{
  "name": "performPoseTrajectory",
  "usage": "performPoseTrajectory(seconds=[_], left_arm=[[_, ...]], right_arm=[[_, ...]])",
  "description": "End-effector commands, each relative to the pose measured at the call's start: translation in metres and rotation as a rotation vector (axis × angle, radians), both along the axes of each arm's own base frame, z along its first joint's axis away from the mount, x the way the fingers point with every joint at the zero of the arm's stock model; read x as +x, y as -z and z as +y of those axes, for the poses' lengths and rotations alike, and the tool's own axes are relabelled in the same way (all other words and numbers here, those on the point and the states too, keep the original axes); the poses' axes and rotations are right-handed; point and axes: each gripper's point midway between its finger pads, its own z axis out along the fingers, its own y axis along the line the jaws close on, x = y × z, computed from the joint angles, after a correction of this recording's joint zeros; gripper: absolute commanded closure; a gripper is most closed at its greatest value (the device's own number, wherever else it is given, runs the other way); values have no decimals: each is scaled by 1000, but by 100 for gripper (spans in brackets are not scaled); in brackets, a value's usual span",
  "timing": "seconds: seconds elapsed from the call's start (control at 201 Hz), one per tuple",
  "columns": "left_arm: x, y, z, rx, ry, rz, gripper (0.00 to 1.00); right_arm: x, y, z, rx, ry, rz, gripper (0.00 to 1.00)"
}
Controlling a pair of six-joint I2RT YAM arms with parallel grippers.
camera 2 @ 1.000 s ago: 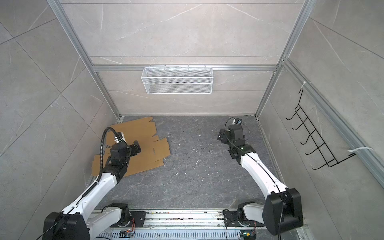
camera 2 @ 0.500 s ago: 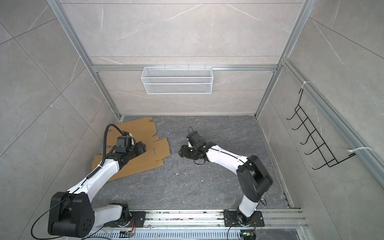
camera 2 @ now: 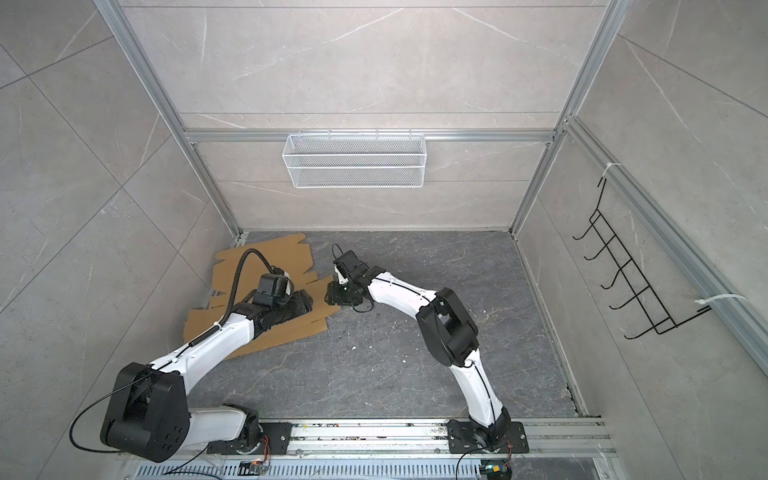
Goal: Fold the paper box
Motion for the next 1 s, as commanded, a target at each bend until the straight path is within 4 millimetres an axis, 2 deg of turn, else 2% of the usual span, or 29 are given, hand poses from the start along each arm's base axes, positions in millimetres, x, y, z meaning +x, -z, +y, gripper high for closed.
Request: performPoseTrajectory(seconds=[0.0,0.149,0.319,0.418,0.587,0.667,0.836,0.926,0.995], left_arm=[[0,0,-4,-29,2,16,34],[0,1,-6,-34,15,17,34],[3,-2,-7,-36,21,11,34],[4,-5,-6,-29,24,8,34],[1,-15,5,0,15,-4,34],[-2,-23,16,16,-13,-9,34],[-6,-56,28,65,-33,-73,34],[-6,-74,25,57,-19,-98,35],[-5,-84,14,36,8,-112,35]], right_arm=[[3,16,-4,-76,-29,24,42],[7,33,-7,-123,-26,47,36],[6,38,9,-56,-65,76,39],[6,38,16,-13,-77,81,46],[11,35,18,49,-60,94,70],[11,32,13,57,-55,90,78],[5,14,-4,81,-37,100,93],[-8,5,-30,68,-29,108,96],[-20,5,-62,44,-6,123,97]])
